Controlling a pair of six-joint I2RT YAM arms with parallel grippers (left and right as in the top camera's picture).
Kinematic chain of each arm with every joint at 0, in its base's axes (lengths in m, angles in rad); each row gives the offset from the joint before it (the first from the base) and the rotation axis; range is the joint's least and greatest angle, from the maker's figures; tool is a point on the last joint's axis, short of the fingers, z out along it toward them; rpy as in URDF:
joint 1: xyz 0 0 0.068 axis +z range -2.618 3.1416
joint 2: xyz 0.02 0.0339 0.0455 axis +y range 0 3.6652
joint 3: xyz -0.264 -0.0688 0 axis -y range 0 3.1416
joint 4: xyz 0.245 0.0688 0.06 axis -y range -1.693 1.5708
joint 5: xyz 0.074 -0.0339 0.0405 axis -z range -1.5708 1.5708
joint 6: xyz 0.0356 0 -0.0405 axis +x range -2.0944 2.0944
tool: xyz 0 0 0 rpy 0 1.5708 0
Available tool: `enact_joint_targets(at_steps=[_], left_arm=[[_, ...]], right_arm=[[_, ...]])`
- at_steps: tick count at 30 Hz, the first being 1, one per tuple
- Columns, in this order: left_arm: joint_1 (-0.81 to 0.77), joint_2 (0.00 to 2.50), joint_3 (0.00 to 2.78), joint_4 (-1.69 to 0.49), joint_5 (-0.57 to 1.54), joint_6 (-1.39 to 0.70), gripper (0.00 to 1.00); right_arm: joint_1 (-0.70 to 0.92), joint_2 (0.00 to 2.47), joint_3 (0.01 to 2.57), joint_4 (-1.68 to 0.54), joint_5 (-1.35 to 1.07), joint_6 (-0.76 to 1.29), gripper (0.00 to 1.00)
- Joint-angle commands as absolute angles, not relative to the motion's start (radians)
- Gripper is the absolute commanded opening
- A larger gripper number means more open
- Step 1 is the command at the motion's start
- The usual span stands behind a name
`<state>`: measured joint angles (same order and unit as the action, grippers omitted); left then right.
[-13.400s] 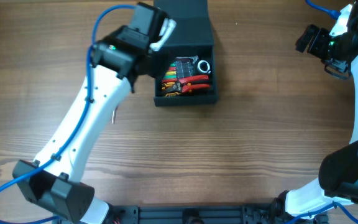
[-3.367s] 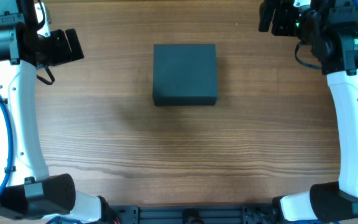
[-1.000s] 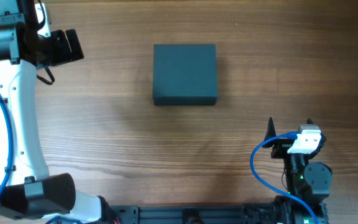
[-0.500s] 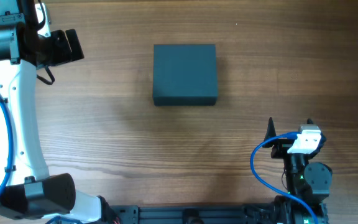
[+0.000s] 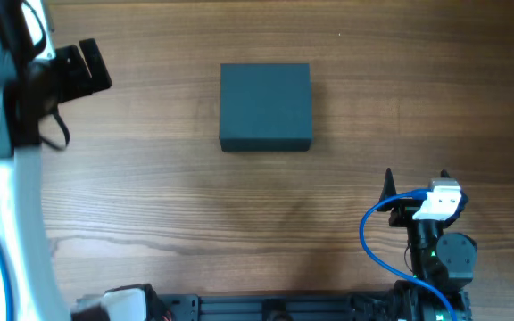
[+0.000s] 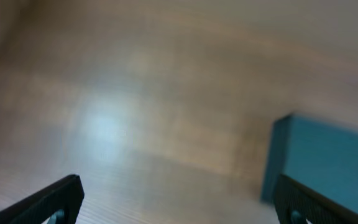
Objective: Pack container
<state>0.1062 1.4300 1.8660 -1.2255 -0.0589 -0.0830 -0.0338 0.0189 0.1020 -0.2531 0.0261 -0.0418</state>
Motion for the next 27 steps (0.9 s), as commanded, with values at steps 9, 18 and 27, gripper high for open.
enact_joint_targets(at_steps=[9, 18, 27], left_arm=[[0.020, 0.682, 0.899, -0.463, -0.047, -0.251, 1.00], [0.031, 0.242, 0.340, -0.379, -0.046, -0.252, 1.00], [0.024, 0.070, 0.288, -0.553, -0.053, -0.244, 1.00]], right_arm=[[-0.038, 0.002, 0.099, -0.247, 0.010, -0.024, 0.99], [-0.038, 0.002, 0.099, -0.248, 0.010, -0.023, 1.00], [-0.038, 0.002, 0.099, -0.248, 0.010, -0.024, 1.00]])
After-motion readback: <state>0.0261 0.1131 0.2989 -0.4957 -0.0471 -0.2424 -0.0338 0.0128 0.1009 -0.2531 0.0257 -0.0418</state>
